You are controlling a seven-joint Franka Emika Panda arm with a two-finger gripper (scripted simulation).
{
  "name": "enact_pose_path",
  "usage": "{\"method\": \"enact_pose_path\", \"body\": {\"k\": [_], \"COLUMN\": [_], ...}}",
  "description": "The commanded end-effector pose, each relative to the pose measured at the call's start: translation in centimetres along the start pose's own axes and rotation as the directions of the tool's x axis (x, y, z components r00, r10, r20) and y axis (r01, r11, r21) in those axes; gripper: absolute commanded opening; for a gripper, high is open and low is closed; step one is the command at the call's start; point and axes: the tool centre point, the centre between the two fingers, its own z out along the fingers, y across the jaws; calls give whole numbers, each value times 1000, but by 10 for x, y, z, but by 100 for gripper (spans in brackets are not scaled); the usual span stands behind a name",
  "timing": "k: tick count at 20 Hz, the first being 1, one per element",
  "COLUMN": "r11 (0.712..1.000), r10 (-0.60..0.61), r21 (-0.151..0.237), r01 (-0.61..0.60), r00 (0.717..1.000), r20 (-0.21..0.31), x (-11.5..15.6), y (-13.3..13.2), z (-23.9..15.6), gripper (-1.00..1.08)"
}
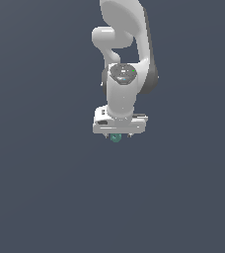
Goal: Pick up the object and move it to a goal position.
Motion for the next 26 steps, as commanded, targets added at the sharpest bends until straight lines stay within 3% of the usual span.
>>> {"method": "enact_pose_path", "body": {"k": [1,12,26], "r11": [1000,998,997], "r10": [0,55,79], "r21": [0,-9,-5], "r01": [0,-55,-79], "r00": [1000,998,997], "r20": [0,19,6], "x": [0,-8,-29], "y": [0,33,22], "z": [0,5,6], "gripper": [100,100,100]}}
